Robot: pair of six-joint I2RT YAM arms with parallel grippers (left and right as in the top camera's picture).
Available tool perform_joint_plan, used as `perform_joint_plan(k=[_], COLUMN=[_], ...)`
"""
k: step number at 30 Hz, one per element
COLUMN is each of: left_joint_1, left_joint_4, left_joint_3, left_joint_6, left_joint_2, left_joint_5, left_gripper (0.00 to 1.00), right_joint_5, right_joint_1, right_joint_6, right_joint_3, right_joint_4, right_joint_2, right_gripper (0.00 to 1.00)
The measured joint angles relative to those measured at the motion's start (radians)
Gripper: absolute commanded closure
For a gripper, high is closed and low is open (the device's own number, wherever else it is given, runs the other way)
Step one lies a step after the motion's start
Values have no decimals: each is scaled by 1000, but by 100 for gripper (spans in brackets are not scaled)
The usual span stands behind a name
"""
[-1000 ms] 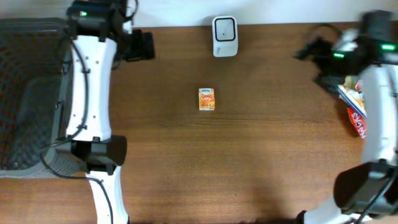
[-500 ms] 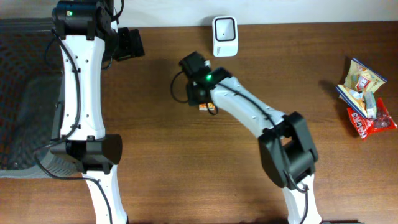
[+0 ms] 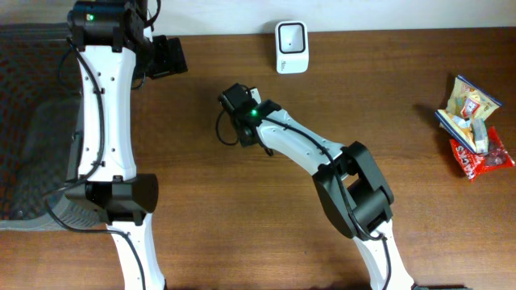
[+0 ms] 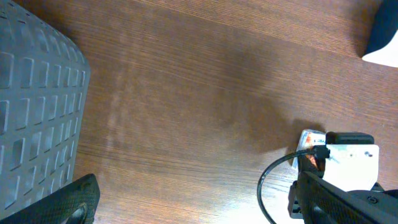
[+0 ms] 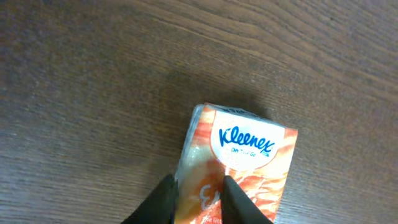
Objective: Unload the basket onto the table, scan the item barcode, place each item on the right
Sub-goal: 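Reach the right gripper to the orange box and grasp it, then hold the orange box against the scanner face with the right gripper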
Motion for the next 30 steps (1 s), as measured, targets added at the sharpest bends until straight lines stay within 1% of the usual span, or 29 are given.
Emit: perform_joint_plan(k=[1, 4, 6, 7, 8, 9, 10, 12, 16, 18, 19, 21, 22, 24, 27, 30], left_joint_1=[0, 0, 0, 0, 0, 0, 0, 0, 0, 0, 0, 0, 0, 0, 0, 0], left_joint_4=[0, 0, -1, -1, -1, 0, -1, 0, 0, 0, 0, 0, 0, 2, 4, 5], left_joint_3=[0, 0, 0, 0, 0, 0, 0, 0, 0, 0, 0, 0, -1, -1, -1, -2], left_joint_6=[0, 0, 0, 0, 0, 0, 0, 0, 0, 0, 0, 0, 0, 0, 0, 0], left_joint_2=[0, 0, 0, 0, 0, 0, 0, 0, 0, 0, 0, 0, 0, 0, 0, 0], left_joint_5=[0, 0, 0, 0, 0, 0, 0, 0, 0, 0, 0, 0, 0, 0, 0, 0], left_gripper=[1, 1, 1, 1, 1, 1, 1, 1, 1, 1, 1, 1, 1, 1, 1, 1], right_joint_5=[3, 25, 41, 47, 51, 58, 67, 76, 74, 66, 45, -27, -101, -254, -494, -703], right_joint_1=[1, 1, 2, 3, 5, 7, 7, 9, 7, -6, -26, -65, -111, -213, -357, -489], right_joint_6=[-4, -8, -9, -9, -9, -12, -10, -8, -4, 22, 34, 43, 48, 52, 62, 138], right_joint_3=[0, 0, 0, 0, 0, 0, 0, 2, 62, 163, 241, 333, 404, 492, 516, 517], right_joint_4=[0, -1, -11, -11, -11, -11, -11, -15, -102, -178, -222, -280, -289, -265, -141, 22], right_joint_2=[0, 2, 17, 22, 24, 24, 25, 25, 39, 55, 57, 60, 60, 60, 60, 61], right_gripper=[77, 68, 67, 69, 73, 86, 96, 96, 96, 96, 96, 96, 96, 96, 96, 96])
